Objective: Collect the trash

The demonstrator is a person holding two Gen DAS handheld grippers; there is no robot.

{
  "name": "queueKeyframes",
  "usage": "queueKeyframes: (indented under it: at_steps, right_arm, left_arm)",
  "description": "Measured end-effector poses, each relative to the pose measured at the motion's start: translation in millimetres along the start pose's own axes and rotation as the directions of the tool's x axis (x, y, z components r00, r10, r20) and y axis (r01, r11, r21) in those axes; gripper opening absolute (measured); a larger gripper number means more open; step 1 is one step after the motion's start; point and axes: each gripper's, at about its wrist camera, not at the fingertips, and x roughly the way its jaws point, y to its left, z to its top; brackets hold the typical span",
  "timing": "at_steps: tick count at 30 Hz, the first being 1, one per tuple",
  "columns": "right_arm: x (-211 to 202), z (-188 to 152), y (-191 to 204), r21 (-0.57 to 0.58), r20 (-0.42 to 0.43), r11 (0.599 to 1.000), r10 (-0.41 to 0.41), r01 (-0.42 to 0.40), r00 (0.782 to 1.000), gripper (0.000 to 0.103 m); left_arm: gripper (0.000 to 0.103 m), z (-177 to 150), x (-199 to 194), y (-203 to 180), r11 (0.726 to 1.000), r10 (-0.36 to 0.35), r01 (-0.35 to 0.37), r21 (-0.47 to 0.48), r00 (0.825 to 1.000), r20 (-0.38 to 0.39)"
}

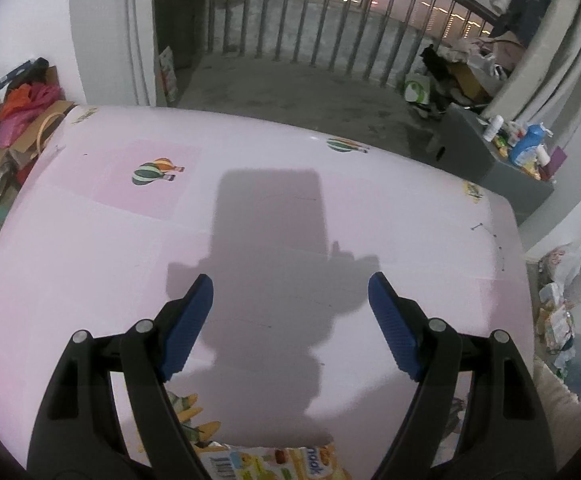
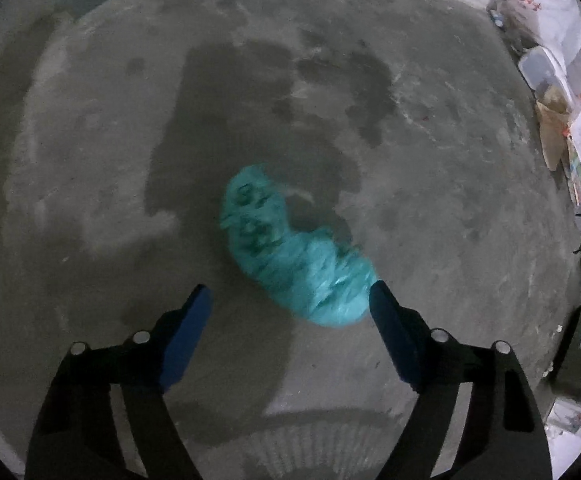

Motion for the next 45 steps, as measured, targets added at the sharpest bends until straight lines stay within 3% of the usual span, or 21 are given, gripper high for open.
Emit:
queueKeyframes:
  at_steps: [5, 9, 16, 18, 20, 22, 23, 28, 30, 31, 35, 39, 41, 42, 45]
  right_arm:
    - [16.7, 7.6, 1.5, 0.016, -0.02, 1.0, -0.014, 0.014, 1.0, 0.078]
    - [31.1, 6.5, 4.1, 0.017, -0.066, 0.999, -0.048, 0.049, 0.997, 0.062]
    - [23.9, -11.0, -17.0, 0.156, -0.059, 0.987, 0.049, -0.039, 0.997, 0.056]
    - [2.8, -22.3, -23.6, 0.196, -0.024, 0.974, 0.123, -0.116, 0.992, 0.056]
    - [-37.6, -40.2, -32.5, 0.23, 0.045, 0.94, 0.249, -0.252, 0.968, 0.056]
    - [-96.1, -71.6, -43.9, 0.226, 0.144, 0.875, 0.404, -0.428, 0.903, 0.056]
    - [-130.6, -93.8, -48.2, 0.189, 0.186, 0.866, 0.431, -0.463, 0.883, 0.056]
    - [-247.7, -221.2, -81.5, 0.068, 0.311, 0.887, 0.416, -0.457, 0.854, 0.056]
    - [-264.6, -270.3, -97.3, 0.093, 0.315, 0.891, 0.398, -0.445, 0.862, 0.056]
    - [-268.9, -298.8, -104.5, 0.122, 0.309, 0.899, 0.368, -0.421, 0.877, 0.056]
    - [-243.1, -387.4, -124.1, 0.256, 0.254, 0.89, 0.314, -0.377, 0.915, 0.057]
    - [-204.8, -419.0, -133.0, 0.347, 0.213, 0.869, 0.293, -0.352, 0.932, 0.062]
    - [-201.0, -423.1, -128.1, 0.338, 0.193, 0.903, 0.21, -0.266, 0.958, 0.068]
    - [-203.3, -428.2, -126.8, 0.337, 0.175, 0.923, 0.131, -0.184, 0.976, 0.073]
    - [-218.2, -437.0, -120.9, 0.338, 0.181, 0.936, 0.04, -0.1, 0.983, 0.08]
  left_arm:
    - [0.075, 1.3, 2.3, -4.5, 0.999, 0.027, -0.027, 0.02, 1.0, 0.001]
    - [0.075, 0.5, 5.2, -9.0, 0.998, 0.037, -0.037, 0.048, 0.999, 0.002]
    - [0.075, -5.1, 8.0, 0.2, 0.999, 0.033, -0.033, 0.027, 0.999, -0.019]
    - [0.075, -5.2, 5.0, 2.8, 0.999, 0.028, -0.028, 0.016, 0.999, -0.017]
    - [0.075, -5.5, -0.8, 3.7, 1.0, 0.02, -0.02, 0.023, 1.0, 0.006]
    - [0.075, -5.6, -4.8, 3.1, 0.999, 0.019, -0.02, 0.043, 0.999, 0.026]
    - [0.075, -5.6, -6.3, 2.7, 0.998, 0.018, -0.02, 0.053, 0.999, 0.034]
    - [0.075, -6.0, -10.5, 1.8, 0.997, -0.039, 0.035, 0.067, 0.998, 0.052]
    - [0.075, -6.4, -11.0, 1.9, 0.996, -0.071, 0.067, 0.062, 0.996, 0.053]
    - [0.075, -6.2, -11.4, 2.0, 0.994, -0.092, 0.089, 0.057, 0.994, 0.052]
    - [0.075, -8.0, -20.2, 0.8, 0.982, -0.18, 0.175, 0.073, 0.982, 0.06]
    - [0.075, -12.7, -40.5, 5.3, 0.966, -0.241, 0.232, 0.115, 0.967, 0.077]
    - [0.075, -14.1, -56.7, 12.6, 0.956, -0.278, 0.266, 0.124, 0.957, 0.089]
    - [0.075, -14.5, -65.3, 17.1, 0.952, -0.293, 0.281, 0.122, 0.951, 0.094]
    - [0.075, -20.2, -93.4, 35.5, 0.932, -0.357, 0.345, 0.114, 0.927, 0.113]
